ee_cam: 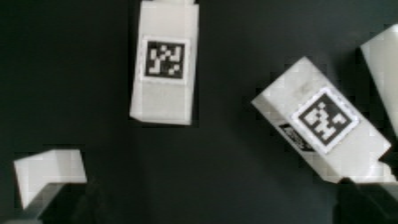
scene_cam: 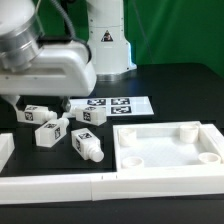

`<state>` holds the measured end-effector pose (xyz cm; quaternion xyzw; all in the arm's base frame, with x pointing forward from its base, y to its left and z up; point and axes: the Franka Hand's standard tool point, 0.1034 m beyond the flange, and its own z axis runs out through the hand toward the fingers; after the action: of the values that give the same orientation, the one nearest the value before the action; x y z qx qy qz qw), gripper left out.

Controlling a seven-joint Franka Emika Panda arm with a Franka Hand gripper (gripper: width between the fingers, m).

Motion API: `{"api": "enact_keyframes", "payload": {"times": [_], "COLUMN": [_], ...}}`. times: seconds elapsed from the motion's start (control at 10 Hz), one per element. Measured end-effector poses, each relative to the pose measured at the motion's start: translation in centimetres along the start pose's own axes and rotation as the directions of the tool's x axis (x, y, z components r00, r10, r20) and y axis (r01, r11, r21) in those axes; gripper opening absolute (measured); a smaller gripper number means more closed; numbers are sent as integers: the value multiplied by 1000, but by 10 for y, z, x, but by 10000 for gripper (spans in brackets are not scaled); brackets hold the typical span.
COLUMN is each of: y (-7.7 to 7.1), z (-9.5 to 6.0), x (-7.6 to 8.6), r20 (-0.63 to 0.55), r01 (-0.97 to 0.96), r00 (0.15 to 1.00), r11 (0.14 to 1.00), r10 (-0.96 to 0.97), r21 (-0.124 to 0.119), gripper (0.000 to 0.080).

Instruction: Assemble one leg

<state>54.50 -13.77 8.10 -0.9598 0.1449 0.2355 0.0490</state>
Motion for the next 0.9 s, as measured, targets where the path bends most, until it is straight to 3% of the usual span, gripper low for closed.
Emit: {"api": "enact_keyframes", "payload": {"times": [0.1,0.4,0.5,0.9], "y": [0,13,18,18], "z": [4,19,26,29], "x": [-9,-10,-7,-5], "r20": [80,284,279,248], "r01": [-1,-24,-33,-41], "r00": [997,959,960,968], "r11": [1000,1000,999,999], "r10": [1,20,30,39], "r21": [4,9,5,3], "gripper": [649,649,649,649]}}
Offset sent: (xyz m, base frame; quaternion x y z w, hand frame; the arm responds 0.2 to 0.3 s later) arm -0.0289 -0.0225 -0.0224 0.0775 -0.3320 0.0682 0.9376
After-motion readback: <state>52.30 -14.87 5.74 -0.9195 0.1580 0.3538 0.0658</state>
